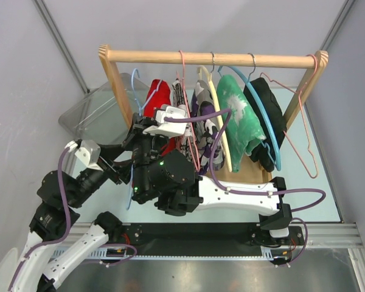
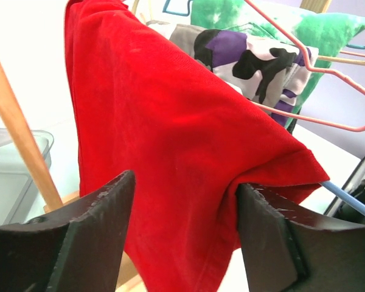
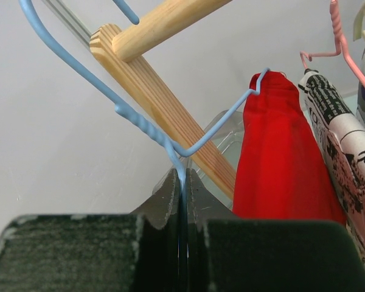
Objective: Remove the trousers from the hanger
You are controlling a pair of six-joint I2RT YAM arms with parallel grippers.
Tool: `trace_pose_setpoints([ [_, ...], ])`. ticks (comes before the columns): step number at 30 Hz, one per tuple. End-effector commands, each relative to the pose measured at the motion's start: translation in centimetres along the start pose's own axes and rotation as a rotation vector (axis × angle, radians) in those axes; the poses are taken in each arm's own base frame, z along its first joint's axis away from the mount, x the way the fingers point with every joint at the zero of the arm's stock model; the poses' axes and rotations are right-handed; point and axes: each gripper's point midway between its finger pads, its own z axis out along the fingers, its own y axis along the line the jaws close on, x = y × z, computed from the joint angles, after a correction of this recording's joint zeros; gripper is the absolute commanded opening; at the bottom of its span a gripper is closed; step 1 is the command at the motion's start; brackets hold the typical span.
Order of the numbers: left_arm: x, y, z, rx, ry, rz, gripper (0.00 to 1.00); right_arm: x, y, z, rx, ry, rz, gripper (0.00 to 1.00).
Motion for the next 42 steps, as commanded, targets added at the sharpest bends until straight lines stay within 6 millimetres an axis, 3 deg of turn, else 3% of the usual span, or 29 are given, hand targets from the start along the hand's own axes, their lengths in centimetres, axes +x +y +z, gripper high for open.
trace_pose_setpoints([
  [1, -1.3, -0.6, 1.1, 0.047, -0.052, 0.041, 0.72, -5.4, 1.6, -0.7, -0.070, -0.021, 0.237, 0.00],
  [5, -0.5, -0.4, 1.8, 0.045, -0.034, 0.051, 0.72, -4.9, 1.9, -0.8, -0.081, -0.011, 0.229, 0.00],
  [8, -0.5, 0.2, 2.5, 0.015, -0.049, 0.045, 0.63, -4.8, 2.0, -1.1, -0.085, -0.004, 0.228, 0.00],
  [10, -1.2, 0.7, 2.9, -0.013, -0.070, 0.033, 0.47, -4.8, 1.9, -1.3, -0.085, -0.002, 0.218, 0.00],
  [15, -3.8, -0.1, 2.9, 0.014, -0.135, 0.023, 0.22, -4.0, 1.1, -1.8, -0.080, 0.012, 0.186, 0.00],
  [17, -4.6, -0.2, 2.5, 0.011, -0.154, 0.011, 0.02, -4.3, 0.7, -1.9, -0.073, 0.014, 0.180, 0.00],
  [18, -5.0, -0.3, 2.4, 0.017, -0.162, 0.004, 0.01, -3.9, 0.4, -1.8, -0.071, 0.016, 0.162, 0.00],
  [24, -9.2, -1.8, -0.6, 0.060, -0.285, -0.088, 0.00, -3.0, -1.1, -1.9, -0.038, 0.023, 0.073, 0.00],
  [33, -15.1, -4.0, -4.3, 0.145, -0.425, -0.157, 0.00, 0.7, -3.3, -3.4, -0.003, 0.055, -0.094, 0.00],
  [42, -18.6, -5.2, -6.2, 0.194, -0.496, -0.202, 0.00, 4.8, -6.6, -6.0, 0.004, 0.098, -0.198, 0.00],
])
